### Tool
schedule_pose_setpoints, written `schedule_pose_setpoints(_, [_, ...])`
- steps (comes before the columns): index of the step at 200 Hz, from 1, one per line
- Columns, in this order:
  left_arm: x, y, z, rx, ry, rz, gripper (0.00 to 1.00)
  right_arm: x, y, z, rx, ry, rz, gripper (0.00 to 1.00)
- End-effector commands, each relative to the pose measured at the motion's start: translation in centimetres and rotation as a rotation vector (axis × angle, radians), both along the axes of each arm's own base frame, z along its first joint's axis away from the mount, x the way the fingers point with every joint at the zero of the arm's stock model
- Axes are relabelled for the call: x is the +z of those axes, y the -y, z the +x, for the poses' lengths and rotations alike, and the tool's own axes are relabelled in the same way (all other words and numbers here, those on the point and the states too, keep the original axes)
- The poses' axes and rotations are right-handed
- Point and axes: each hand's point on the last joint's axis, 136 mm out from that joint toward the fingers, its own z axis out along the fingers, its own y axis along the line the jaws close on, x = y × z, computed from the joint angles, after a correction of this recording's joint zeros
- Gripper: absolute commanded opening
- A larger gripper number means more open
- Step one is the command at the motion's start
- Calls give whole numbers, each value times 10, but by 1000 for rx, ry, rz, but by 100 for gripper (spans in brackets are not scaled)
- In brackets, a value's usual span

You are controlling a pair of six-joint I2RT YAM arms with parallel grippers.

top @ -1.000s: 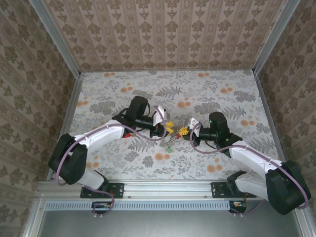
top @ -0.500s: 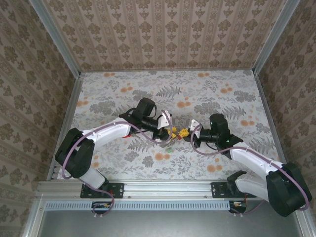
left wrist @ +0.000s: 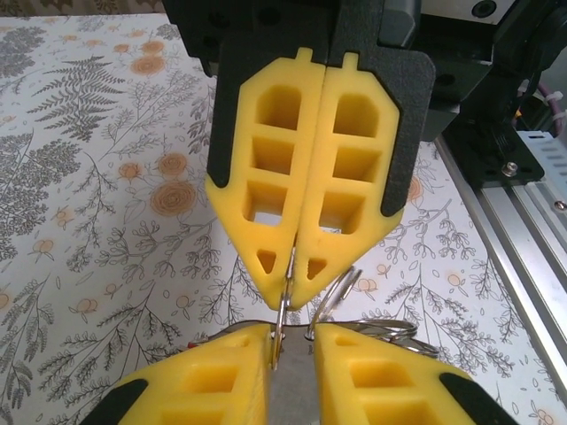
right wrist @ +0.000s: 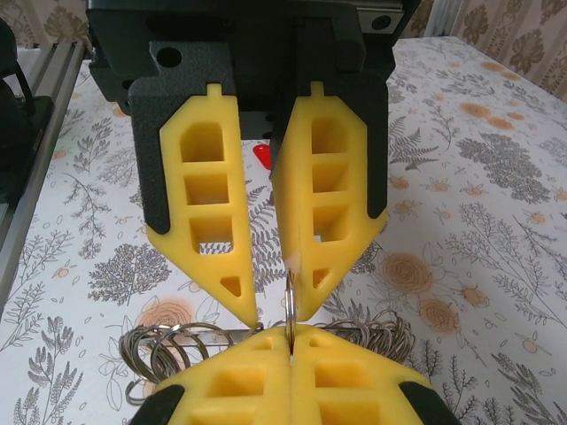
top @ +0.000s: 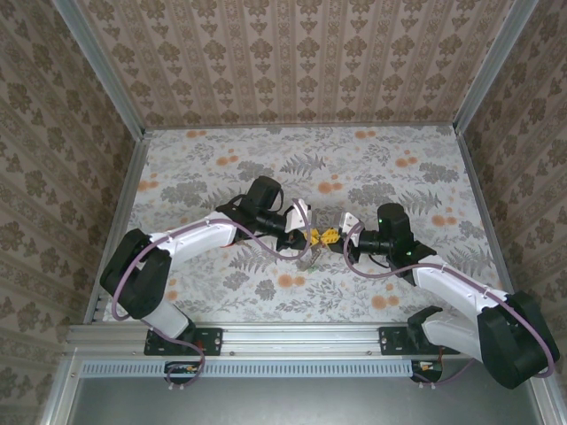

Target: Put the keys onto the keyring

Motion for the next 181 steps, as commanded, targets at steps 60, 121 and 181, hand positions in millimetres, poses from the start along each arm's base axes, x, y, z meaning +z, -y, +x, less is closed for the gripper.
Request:
schedule_pose_setpoints(60, [4,1,5,14,31,-10,24,8,-3,-3,29,23,31,0])
schedule_pose_setpoints(121, [12,-12,11,61,48,-26,28,6,-1,-5,37,46,12,0])
schedule_pose_setpoints(181, [14,-2,11,34,13,-39,29,8,-1,-5,39,48,18,0])
